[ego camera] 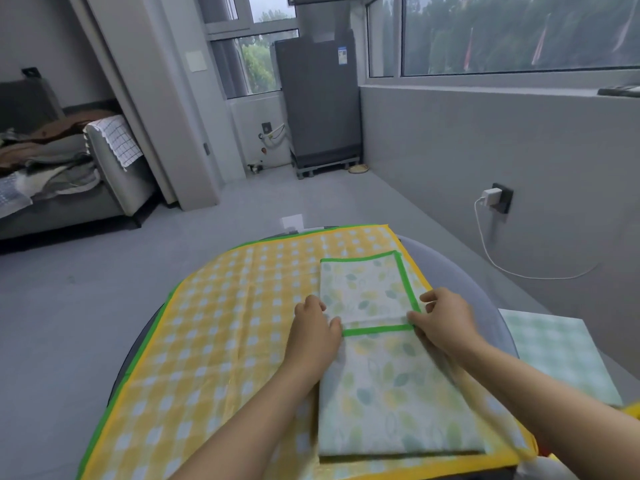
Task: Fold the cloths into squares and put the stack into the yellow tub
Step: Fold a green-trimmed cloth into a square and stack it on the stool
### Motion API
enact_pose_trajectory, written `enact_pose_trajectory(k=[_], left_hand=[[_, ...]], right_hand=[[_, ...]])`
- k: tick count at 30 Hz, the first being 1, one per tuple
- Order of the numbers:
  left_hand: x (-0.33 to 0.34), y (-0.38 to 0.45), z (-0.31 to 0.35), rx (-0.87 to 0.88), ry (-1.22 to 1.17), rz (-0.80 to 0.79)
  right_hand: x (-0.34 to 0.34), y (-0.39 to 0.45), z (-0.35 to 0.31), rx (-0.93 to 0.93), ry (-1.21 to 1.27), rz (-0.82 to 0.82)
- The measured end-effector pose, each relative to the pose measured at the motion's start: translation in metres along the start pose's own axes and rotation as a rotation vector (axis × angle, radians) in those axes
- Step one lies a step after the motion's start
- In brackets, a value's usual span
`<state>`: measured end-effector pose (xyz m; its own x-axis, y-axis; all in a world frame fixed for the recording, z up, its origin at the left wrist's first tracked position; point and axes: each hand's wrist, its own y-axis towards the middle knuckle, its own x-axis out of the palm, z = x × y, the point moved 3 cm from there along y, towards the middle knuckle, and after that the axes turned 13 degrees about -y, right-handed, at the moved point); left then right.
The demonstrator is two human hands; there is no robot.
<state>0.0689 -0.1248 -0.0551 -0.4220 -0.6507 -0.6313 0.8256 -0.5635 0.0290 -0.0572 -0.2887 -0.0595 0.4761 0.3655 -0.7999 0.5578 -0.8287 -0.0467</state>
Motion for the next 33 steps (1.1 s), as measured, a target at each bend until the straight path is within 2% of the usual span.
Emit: enact_pose_trajectory(k=[4, 11, 16, 23, 26, 30, 33], left_hand=[[-0.001, 0.012, -0.007, -0.123, -0.104, 0.069], [-0.002, 0.017, -0.012, -0.275, -0.372, 0.155], [-0.003, 0.018, -0.018, -0.32, -0.595, 0.189], [-0.009, 0.013, -0.021, -0.417, -0.891, 0.074], [-0.014, 0.005, -0.018, -0.412, -1.007, 0.08], [-0.021, -0.005, -0.018, -0.383, -1.029, 0.047], [-0.023, -0.008, -0.021, -0.364, -0.977, 0.03]], right_hand=[[0.001, 0.006, 0.003, 0.121, 0.167, -0.05], [0.002, 0.013, 0.001, 0.11, 0.133, -0.007], [0.004, 0.015, 0.007, 0.213, 0.423, -0.037], [-0.007, 0.008, 0.013, 0.245, 0.737, -0.249], [-0.009, 0.006, 0.013, 0.236, 0.842, -0.34], [-0.009, 0.007, 0.017, 0.223, 0.856, -0.433], [-0.012, 0.004, 0.018, 0.196, 0.858, -0.43]])
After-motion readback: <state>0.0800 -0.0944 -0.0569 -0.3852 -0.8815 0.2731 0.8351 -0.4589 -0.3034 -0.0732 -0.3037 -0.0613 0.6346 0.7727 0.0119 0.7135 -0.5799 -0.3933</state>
